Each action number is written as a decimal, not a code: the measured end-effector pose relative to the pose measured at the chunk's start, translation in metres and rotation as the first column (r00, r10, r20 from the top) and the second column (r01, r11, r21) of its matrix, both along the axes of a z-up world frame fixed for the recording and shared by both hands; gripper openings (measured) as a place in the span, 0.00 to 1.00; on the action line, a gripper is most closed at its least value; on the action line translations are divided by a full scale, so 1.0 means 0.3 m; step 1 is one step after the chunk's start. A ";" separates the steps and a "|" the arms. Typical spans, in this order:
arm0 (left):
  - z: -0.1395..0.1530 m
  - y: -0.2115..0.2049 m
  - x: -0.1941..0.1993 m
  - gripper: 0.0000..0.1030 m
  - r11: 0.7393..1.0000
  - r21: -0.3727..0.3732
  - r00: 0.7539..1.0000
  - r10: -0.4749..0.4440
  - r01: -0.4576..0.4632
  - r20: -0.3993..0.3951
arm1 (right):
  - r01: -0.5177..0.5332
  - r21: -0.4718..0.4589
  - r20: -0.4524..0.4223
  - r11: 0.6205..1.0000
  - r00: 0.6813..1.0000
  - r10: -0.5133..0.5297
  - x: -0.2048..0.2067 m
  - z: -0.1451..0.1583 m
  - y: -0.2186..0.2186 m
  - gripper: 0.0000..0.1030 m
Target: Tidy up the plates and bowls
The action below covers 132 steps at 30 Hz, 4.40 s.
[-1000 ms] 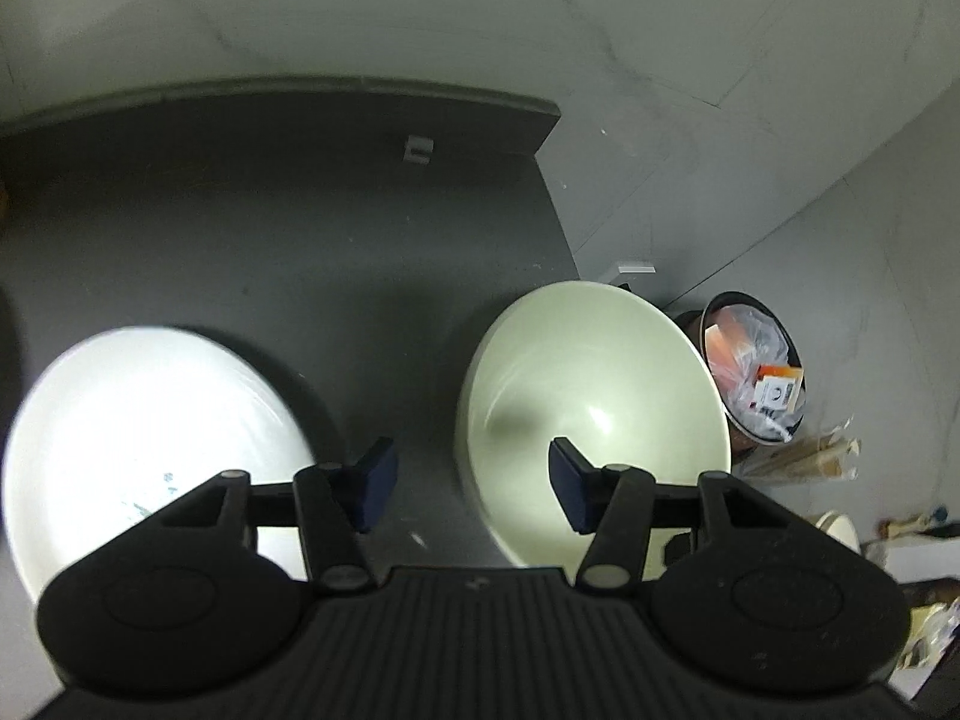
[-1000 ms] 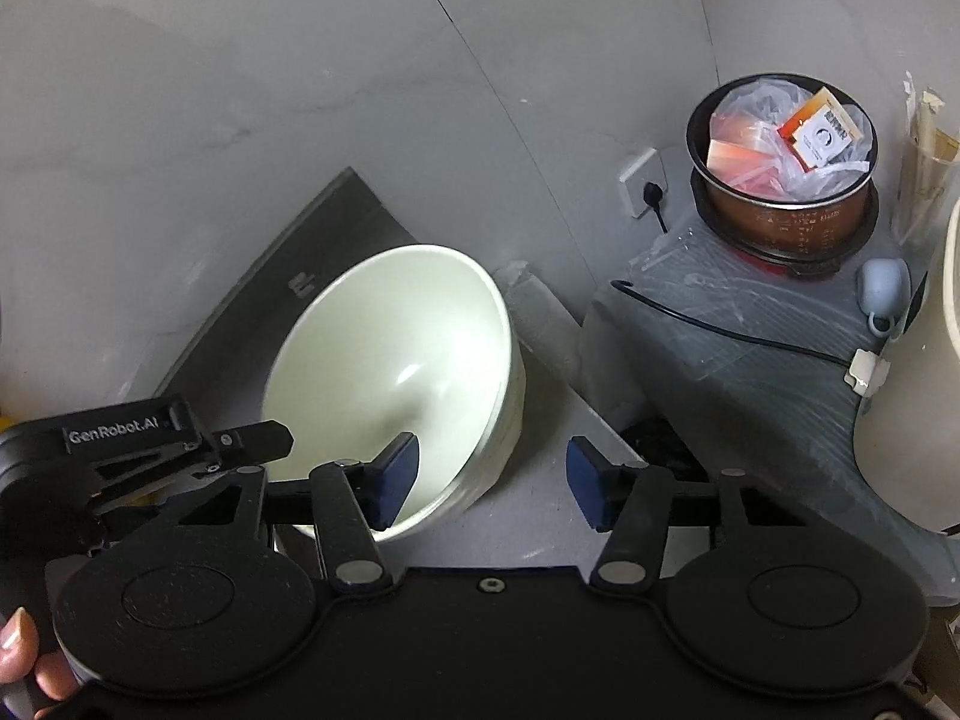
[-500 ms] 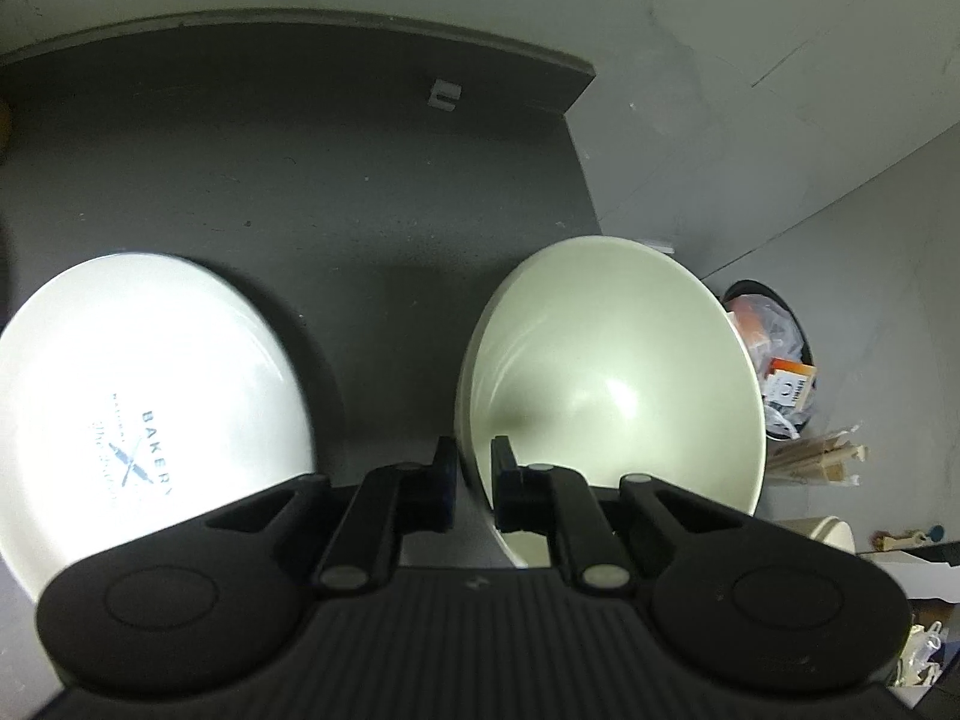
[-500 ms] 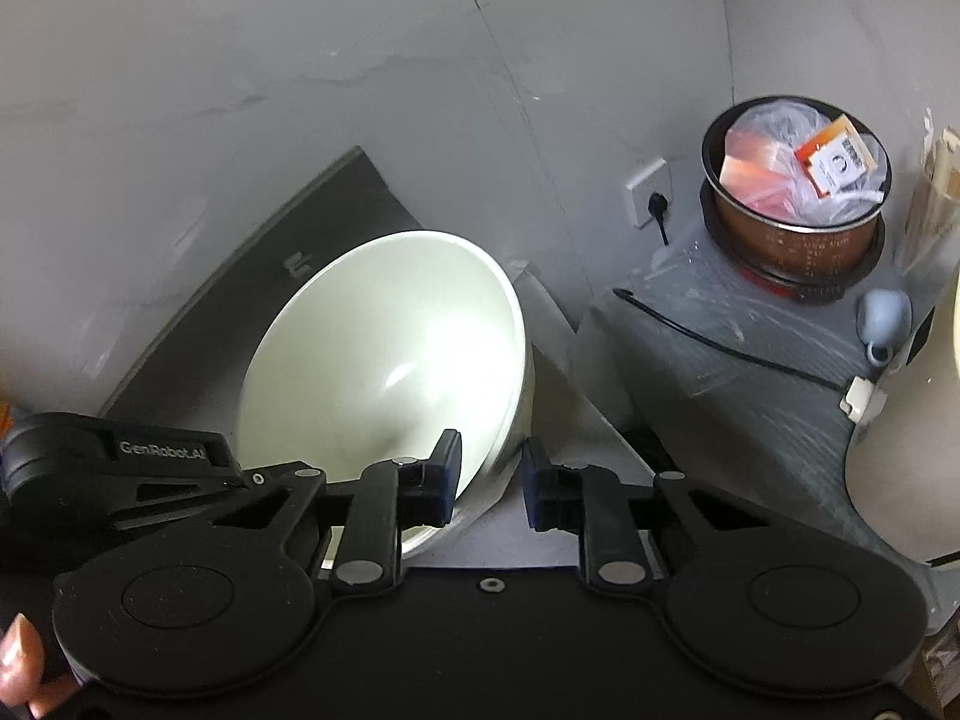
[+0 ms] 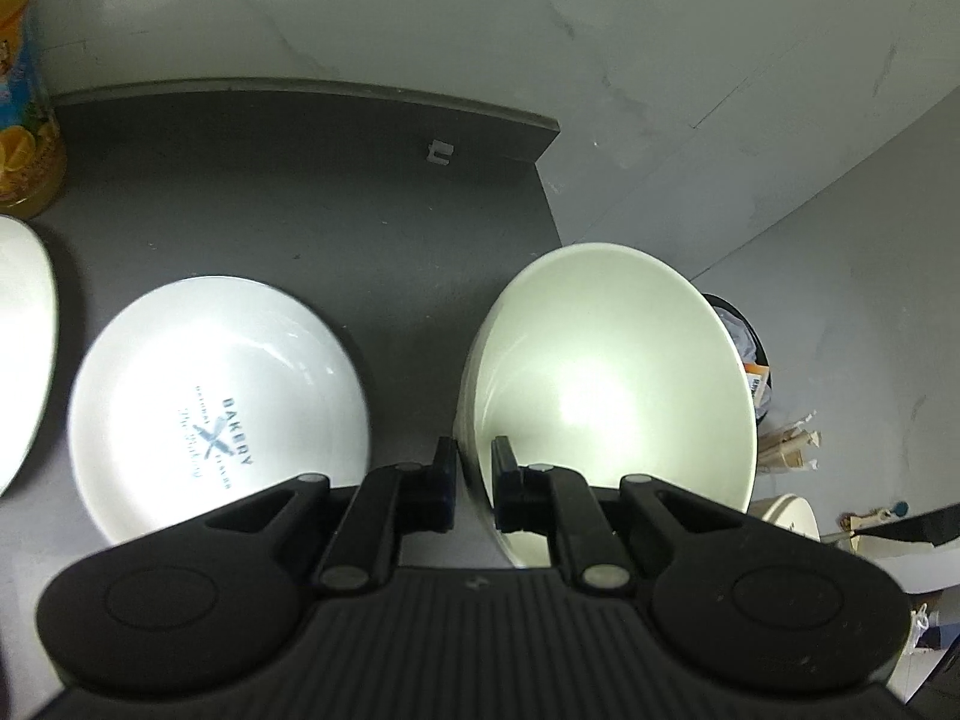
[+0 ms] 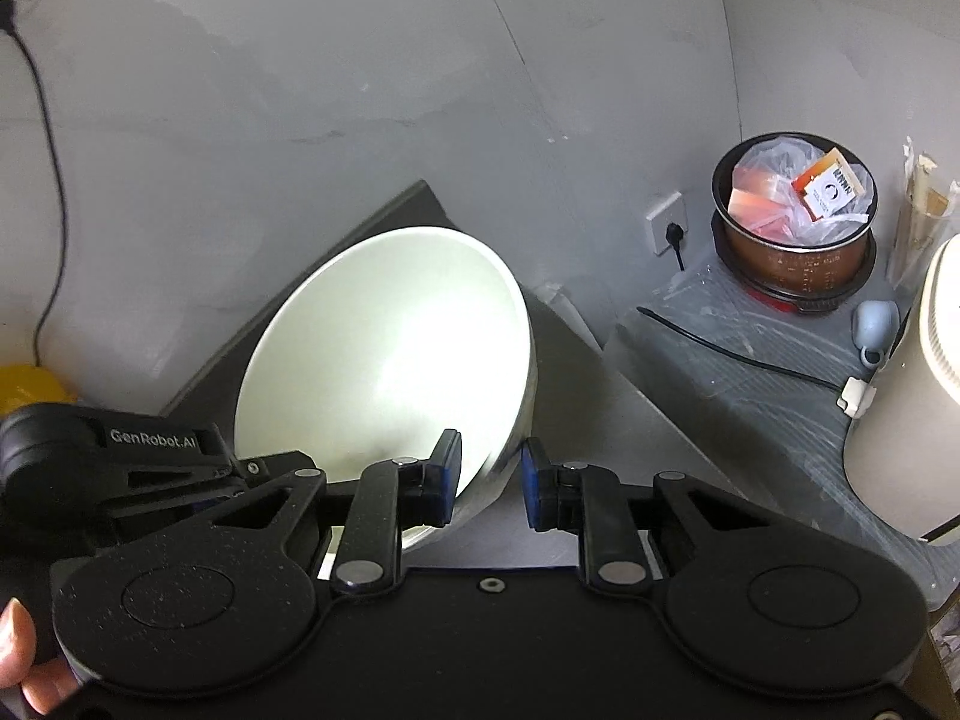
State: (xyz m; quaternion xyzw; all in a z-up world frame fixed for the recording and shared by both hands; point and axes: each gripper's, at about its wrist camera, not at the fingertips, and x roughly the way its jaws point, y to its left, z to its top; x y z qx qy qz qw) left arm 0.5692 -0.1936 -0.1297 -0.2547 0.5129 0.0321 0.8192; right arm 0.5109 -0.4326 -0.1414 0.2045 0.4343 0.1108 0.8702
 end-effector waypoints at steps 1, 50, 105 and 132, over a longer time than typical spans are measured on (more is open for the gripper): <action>0.007 0.008 -0.012 0.10 1.000 -0.007 1.000 -0.001 0.001 0.006 | 0.005 0.005 0.004 1.000 1.000 -0.005 -0.013 0.012 0.003 0.21; 0.017 0.304 -0.573 0.12 0.990 -0.141 0.998 -0.020 0.010 -0.067 | 0.314 0.297 -0.166 0.902 0.947 -0.276 -0.595 0.052 0.106 0.12; 0.052 0.373 -0.656 0.59 0.994 0.063 0.993 -0.084 0.090 -0.080 | 0.123 0.115 -0.116 0.986 0.987 -0.109 -0.613 0.072 0.279 0.50; 0.101 0.834 -1.044 0.69 0.984 0.174 0.999 0.036 -0.030 -0.028 | -0.123 -0.011 -0.006 0.992 0.992 0.123 -0.789 0.146 0.675 0.85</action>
